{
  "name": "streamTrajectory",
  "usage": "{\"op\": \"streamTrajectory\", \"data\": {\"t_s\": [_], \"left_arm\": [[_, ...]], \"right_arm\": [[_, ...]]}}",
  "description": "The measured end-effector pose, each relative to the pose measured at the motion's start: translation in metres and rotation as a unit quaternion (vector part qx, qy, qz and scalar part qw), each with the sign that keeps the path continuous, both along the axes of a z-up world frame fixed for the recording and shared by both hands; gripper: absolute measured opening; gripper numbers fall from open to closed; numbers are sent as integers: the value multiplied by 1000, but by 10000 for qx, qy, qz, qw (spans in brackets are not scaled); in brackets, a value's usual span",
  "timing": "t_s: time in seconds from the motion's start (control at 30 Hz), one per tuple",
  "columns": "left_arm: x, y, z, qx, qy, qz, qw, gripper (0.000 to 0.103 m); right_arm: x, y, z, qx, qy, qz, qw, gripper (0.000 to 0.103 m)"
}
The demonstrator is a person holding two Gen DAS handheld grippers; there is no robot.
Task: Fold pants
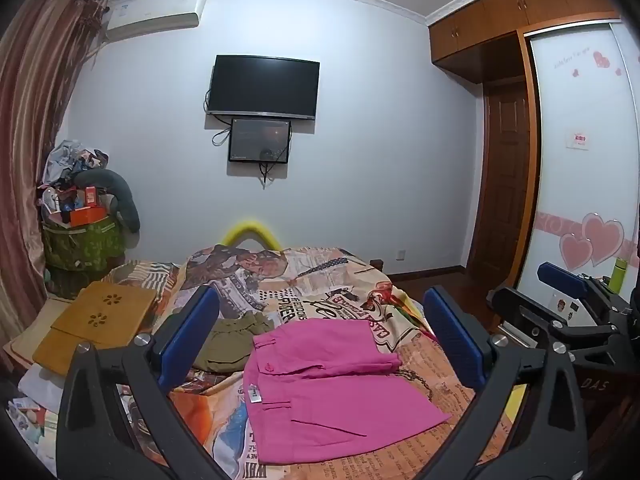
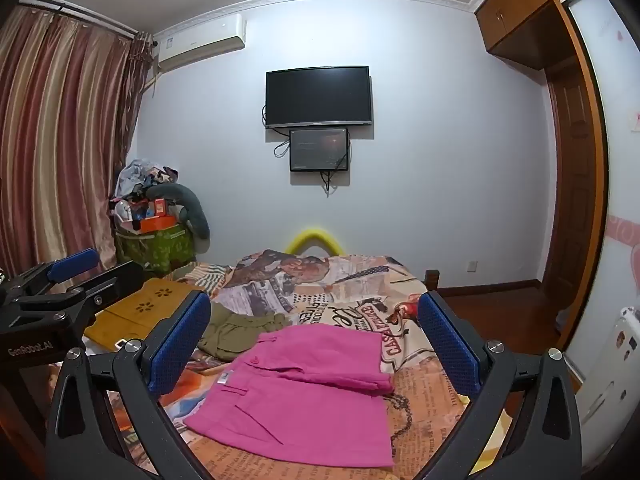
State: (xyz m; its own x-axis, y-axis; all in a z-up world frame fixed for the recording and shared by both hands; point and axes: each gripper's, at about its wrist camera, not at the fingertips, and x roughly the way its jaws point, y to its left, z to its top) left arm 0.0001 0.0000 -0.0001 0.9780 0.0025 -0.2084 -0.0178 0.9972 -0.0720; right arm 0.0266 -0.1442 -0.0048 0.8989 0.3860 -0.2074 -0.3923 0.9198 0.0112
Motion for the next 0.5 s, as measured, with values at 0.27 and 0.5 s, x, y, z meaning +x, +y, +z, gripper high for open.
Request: {"op": "streamTrajectory", "data": {"t_s": [0.27, 0.5], "left_arm": [[-4, 4, -2, -44, -77, -32, 10000, 103], [4, -1, -5, 17, -17, -9, 10000, 103]], "right_arm": [[0, 0, 0, 20, 22, 14, 10000, 103], [0, -4, 3, 44, 29, 31, 10000, 103]]}}
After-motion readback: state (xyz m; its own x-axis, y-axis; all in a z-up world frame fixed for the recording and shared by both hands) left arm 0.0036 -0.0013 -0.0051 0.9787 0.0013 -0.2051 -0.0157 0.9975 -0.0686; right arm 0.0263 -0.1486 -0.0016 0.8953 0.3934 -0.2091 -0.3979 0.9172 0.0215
